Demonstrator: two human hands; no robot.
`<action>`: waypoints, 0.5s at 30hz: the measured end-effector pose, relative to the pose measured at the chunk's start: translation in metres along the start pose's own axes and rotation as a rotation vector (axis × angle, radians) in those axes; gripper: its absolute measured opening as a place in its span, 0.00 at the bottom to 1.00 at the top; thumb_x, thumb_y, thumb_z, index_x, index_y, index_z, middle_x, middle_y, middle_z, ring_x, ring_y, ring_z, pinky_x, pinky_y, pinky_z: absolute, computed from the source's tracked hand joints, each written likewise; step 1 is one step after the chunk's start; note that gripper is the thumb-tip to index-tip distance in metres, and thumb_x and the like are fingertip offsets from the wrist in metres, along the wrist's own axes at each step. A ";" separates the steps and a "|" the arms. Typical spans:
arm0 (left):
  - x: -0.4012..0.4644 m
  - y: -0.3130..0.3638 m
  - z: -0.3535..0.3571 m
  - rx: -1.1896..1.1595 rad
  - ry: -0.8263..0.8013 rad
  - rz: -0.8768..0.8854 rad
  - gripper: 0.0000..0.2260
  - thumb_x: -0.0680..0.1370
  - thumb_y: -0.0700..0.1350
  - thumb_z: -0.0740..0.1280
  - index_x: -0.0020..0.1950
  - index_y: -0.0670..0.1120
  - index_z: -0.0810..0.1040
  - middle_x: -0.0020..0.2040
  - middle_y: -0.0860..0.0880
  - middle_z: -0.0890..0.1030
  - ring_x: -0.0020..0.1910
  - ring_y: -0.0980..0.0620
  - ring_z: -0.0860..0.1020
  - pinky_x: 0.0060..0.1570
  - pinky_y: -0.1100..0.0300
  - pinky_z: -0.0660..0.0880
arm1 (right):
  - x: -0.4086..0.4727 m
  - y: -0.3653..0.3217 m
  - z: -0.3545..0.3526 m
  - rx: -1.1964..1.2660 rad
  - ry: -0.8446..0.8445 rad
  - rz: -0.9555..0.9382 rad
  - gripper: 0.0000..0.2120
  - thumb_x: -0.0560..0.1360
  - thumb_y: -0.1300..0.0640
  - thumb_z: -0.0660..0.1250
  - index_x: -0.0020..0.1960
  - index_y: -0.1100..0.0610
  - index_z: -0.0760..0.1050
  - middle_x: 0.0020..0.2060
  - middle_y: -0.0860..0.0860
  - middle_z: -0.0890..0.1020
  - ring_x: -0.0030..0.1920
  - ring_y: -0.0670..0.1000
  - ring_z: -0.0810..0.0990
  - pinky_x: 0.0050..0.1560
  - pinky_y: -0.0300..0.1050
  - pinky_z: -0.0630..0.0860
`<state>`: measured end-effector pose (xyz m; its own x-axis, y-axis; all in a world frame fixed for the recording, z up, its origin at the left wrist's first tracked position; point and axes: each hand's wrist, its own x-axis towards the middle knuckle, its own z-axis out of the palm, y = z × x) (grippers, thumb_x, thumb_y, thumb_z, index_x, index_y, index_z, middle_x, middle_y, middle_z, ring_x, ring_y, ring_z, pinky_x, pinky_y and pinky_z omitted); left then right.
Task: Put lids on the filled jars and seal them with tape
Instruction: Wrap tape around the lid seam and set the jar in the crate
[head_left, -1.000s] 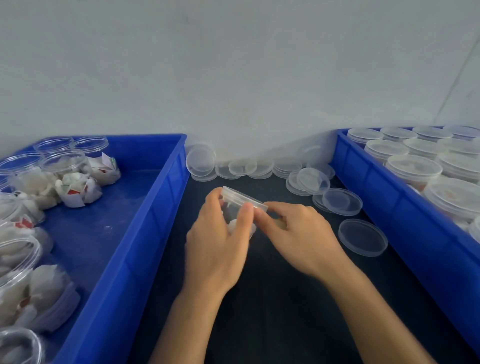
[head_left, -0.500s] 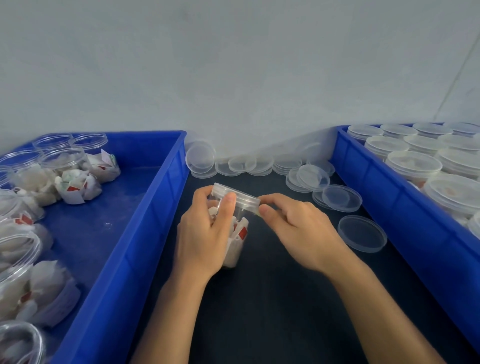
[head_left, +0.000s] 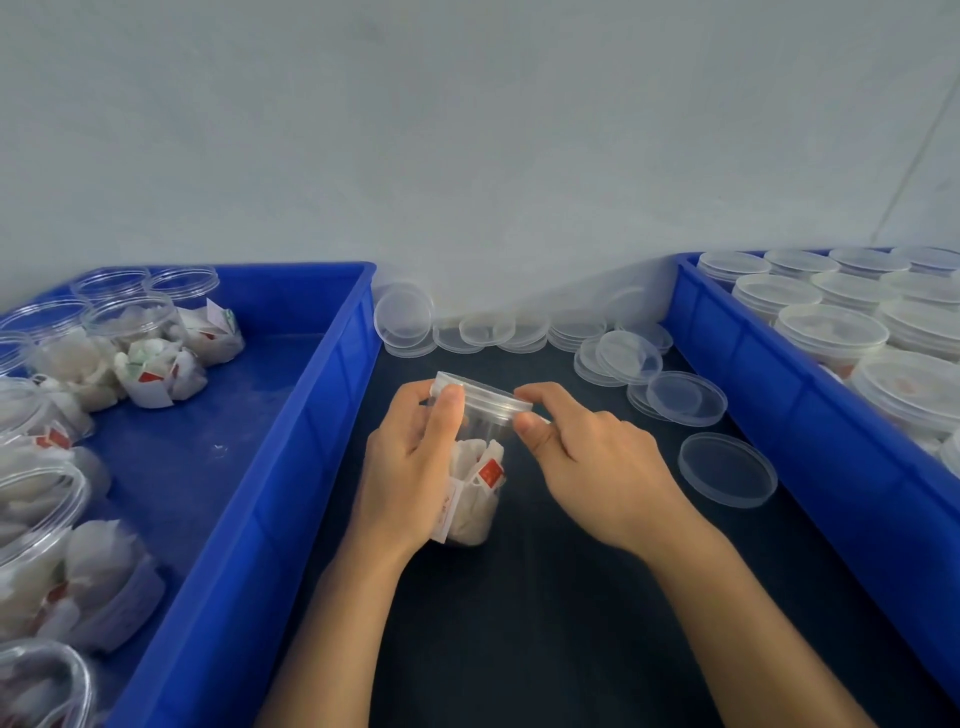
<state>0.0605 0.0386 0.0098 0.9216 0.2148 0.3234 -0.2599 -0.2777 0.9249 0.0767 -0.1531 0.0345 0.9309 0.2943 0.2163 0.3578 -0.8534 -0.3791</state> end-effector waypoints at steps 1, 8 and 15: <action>0.000 -0.001 0.000 -0.008 -0.010 -0.014 0.24 0.77 0.74 0.57 0.60 0.60 0.77 0.53 0.61 0.84 0.52 0.61 0.83 0.47 0.63 0.78 | 0.000 -0.001 0.000 0.011 -0.005 0.003 0.22 0.84 0.34 0.43 0.72 0.39 0.63 0.41 0.42 0.81 0.45 0.52 0.81 0.45 0.52 0.74; -0.009 0.005 0.007 0.202 0.125 0.142 0.15 0.83 0.67 0.60 0.63 0.59 0.72 0.56 0.60 0.81 0.57 0.61 0.82 0.52 0.63 0.80 | -0.004 0.003 -0.007 0.124 0.002 0.019 0.23 0.83 0.33 0.49 0.72 0.39 0.69 0.44 0.42 0.86 0.48 0.47 0.83 0.50 0.51 0.77; -0.023 0.016 0.023 0.383 0.140 0.164 0.22 0.80 0.69 0.59 0.68 0.59 0.68 0.57 0.62 0.78 0.54 0.63 0.80 0.44 0.69 0.76 | -0.004 -0.003 -0.003 0.030 0.056 0.032 0.25 0.83 0.33 0.46 0.70 0.42 0.71 0.44 0.43 0.84 0.49 0.51 0.83 0.49 0.52 0.76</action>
<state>0.0415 0.0079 0.0127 0.8219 0.2564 0.5087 -0.2497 -0.6405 0.7263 0.0720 -0.1527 0.0372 0.9367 0.2420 0.2529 0.3307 -0.8487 -0.4128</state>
